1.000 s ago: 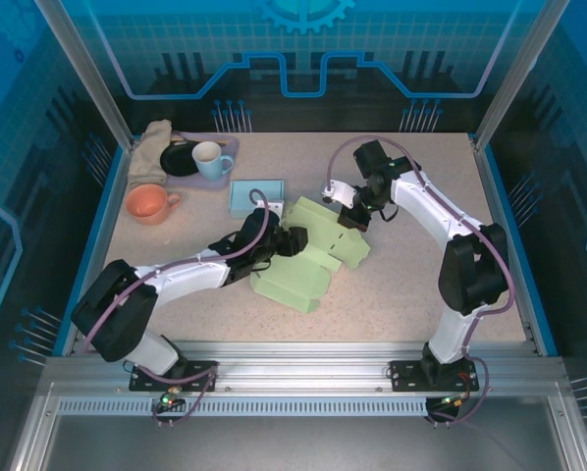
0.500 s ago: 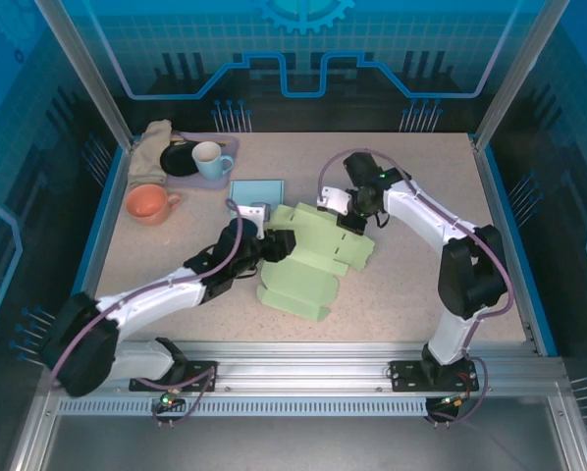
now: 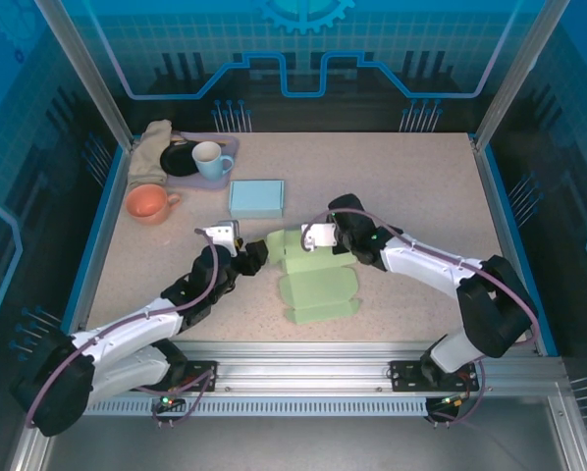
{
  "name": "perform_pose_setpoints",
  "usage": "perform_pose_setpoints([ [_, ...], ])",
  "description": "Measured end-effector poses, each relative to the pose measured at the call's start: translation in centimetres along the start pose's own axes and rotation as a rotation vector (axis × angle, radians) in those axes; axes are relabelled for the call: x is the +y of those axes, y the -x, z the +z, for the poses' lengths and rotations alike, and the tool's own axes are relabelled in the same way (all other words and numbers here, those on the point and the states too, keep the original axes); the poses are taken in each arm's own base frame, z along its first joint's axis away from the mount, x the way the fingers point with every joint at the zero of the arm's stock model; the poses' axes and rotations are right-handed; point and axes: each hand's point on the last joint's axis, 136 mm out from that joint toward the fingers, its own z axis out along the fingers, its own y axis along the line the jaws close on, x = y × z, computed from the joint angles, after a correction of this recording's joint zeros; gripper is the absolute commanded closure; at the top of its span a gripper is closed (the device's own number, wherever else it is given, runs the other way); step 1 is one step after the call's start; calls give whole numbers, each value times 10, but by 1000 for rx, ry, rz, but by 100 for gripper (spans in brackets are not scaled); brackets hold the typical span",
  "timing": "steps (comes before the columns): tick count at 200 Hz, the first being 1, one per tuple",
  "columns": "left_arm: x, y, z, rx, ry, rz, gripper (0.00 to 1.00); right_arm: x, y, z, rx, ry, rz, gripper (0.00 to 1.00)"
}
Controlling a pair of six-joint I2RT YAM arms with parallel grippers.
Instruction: Fold the paper box
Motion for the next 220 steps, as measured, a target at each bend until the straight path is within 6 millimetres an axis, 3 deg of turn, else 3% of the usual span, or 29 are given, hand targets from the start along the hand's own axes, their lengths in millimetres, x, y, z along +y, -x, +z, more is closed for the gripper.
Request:
perform_pose_setpoints([
  [55,5,-13,12,9,5,41,48,-28,5,2,-24,-202,-99,100],
  [101,11,-24,20,24,31,71,52,-25,2,9,-47,-286,-145,100],
  [172,27,-49,35,85,94,121,55,-14,-12,39,-26,-321,-181,100],
  [220,33,-61,43,118,119,139,55,-15,-11,40,-49,-335,-177,100],
])
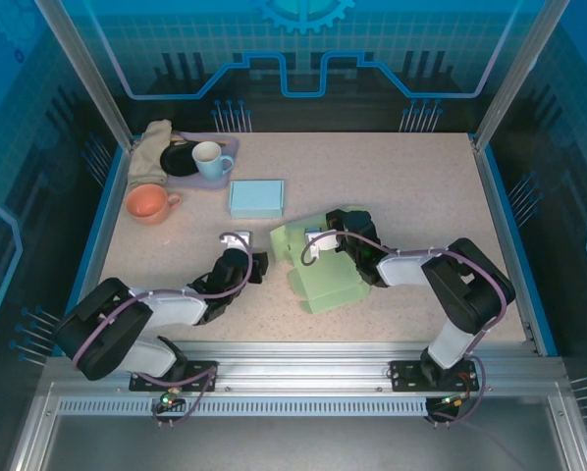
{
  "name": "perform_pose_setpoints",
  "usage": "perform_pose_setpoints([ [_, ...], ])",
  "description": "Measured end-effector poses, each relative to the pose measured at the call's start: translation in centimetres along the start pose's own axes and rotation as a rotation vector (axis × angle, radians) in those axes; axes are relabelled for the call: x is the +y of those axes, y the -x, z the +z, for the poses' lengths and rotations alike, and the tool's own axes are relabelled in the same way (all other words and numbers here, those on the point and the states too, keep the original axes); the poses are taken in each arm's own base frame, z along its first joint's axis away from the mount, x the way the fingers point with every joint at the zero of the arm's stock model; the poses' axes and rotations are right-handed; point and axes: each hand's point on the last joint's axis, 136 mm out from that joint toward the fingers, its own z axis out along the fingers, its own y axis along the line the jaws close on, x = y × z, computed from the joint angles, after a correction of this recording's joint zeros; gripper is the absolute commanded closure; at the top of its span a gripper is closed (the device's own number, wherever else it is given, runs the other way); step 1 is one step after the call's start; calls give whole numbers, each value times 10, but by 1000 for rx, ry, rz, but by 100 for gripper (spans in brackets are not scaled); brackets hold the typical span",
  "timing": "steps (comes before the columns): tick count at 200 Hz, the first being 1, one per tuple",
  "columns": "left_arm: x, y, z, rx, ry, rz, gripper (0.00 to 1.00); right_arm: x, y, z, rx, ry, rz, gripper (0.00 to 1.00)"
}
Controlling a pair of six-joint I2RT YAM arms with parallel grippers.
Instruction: Fold the paper box
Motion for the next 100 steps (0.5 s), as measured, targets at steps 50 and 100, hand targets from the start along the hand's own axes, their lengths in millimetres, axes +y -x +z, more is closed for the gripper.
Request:
perform_pose_setpoints([
  [50,-11,18,2,-43,-31,-15,53,3,2,-2,-18,-5,4,100],
  [100,-25,20,1,-39,-107,-20,51,-2,1,-5,-17,-51,2,100],
])
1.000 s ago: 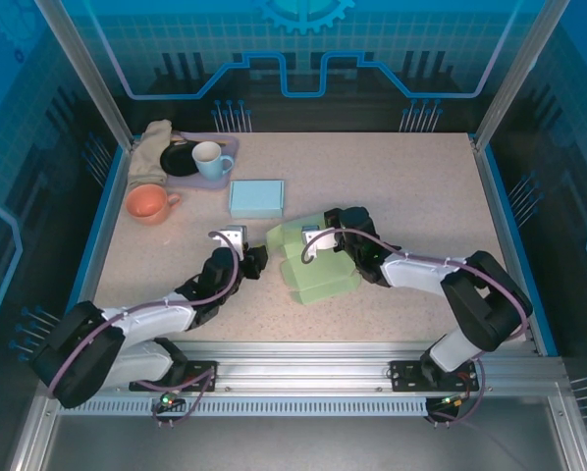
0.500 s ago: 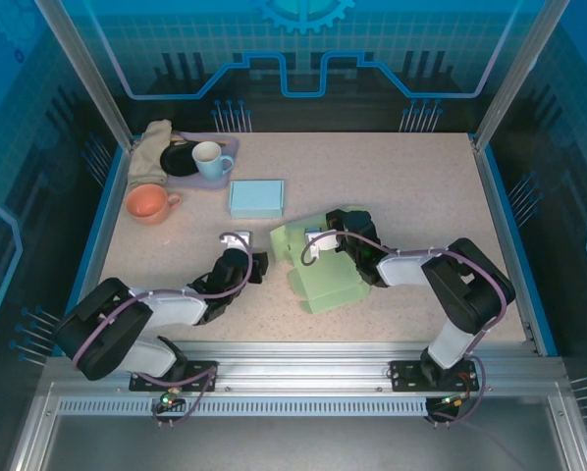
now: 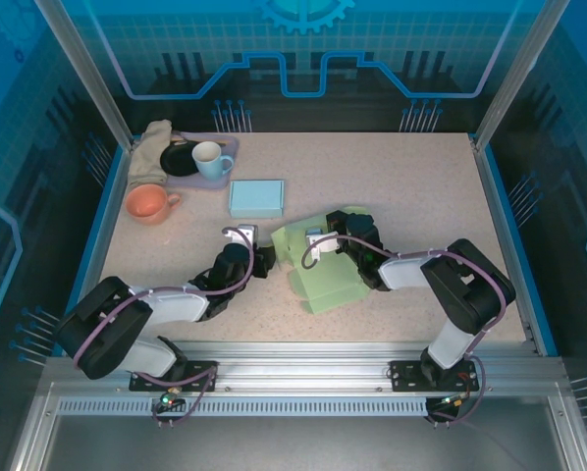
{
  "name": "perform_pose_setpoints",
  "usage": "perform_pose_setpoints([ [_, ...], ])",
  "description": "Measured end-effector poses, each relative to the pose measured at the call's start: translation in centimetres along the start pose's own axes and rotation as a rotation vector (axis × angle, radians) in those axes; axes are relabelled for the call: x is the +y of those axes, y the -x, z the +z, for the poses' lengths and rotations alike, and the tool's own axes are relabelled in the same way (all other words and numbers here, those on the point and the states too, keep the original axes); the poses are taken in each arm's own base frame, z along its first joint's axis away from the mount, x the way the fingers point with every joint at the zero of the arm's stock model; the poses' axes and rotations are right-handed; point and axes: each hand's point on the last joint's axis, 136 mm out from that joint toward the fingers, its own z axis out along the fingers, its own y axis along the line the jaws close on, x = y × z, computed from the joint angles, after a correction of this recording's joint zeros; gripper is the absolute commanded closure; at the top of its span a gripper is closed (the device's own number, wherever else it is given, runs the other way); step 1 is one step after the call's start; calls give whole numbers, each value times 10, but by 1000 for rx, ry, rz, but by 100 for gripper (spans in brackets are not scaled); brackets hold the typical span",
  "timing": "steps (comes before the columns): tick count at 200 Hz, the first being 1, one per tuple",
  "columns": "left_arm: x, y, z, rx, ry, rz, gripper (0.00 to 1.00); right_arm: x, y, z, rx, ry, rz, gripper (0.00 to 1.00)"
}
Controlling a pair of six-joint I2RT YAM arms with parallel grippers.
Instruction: Fold the paper box
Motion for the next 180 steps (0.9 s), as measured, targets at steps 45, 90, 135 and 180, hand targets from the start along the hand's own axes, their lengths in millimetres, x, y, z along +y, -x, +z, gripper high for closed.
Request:
perform_pose_setpoints([
  [45,-16,1,0,4,-89,12,50,-4,0,-1,-1,-20,-1,100],
  [90,-18,-8,5,38,-99,20,51,-4,0,-1,-1,-20,0,100],
  [135,-24,-11,12,60,-122,13,50,-4,0,-1,-1,-20,0,100],
  [180,-32,-11,19,78,-147,-12,50,-4,0,-1,-1,-20,0,100],
])
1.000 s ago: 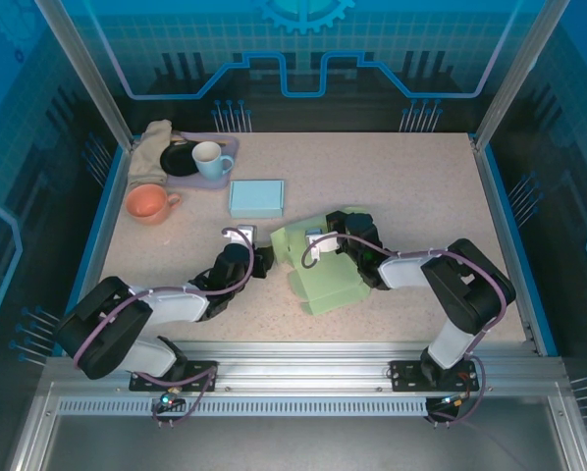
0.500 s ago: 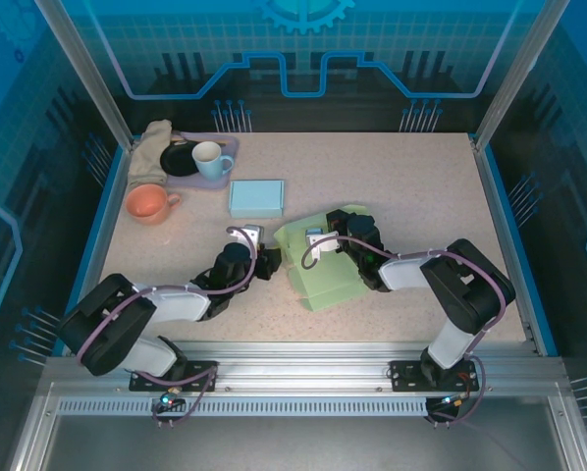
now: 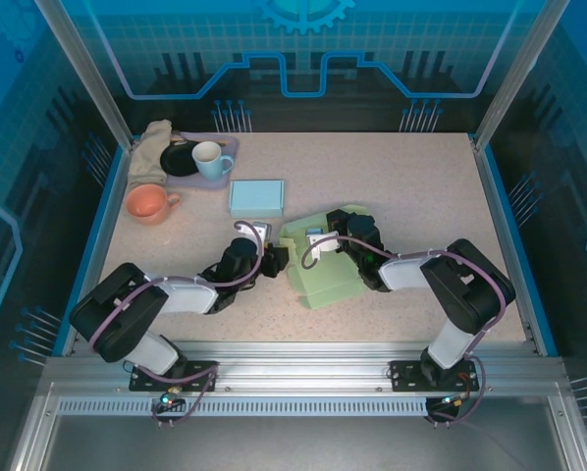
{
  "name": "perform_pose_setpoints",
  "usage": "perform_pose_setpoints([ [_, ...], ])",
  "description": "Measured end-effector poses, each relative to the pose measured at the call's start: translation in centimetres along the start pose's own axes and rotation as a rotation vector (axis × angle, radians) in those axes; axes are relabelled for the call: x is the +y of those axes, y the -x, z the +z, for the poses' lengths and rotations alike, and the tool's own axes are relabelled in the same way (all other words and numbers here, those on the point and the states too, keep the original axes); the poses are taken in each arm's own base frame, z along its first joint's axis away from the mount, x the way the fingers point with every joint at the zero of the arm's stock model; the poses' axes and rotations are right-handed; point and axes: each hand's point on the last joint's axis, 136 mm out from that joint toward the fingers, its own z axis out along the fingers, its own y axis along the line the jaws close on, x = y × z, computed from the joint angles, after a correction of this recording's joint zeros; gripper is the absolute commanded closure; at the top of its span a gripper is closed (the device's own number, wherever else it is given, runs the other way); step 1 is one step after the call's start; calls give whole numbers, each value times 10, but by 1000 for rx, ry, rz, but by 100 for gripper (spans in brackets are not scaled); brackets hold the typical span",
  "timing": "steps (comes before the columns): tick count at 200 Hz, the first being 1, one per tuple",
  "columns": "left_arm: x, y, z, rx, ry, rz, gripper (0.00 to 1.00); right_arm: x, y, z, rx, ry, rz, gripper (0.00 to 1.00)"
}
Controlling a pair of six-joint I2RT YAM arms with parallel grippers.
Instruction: Fold the paper box
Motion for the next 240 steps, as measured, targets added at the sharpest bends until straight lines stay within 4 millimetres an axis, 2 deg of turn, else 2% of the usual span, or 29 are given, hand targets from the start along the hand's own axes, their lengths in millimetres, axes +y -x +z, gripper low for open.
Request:
perform_pose_setpoints([
  [85,-2,-9,15,39,1,-18,43,0,0,0,0,0,0,100],
  [240,-5,-2,37,3,68,11,45,4,-5,-2,42,-44,-13,100],
])
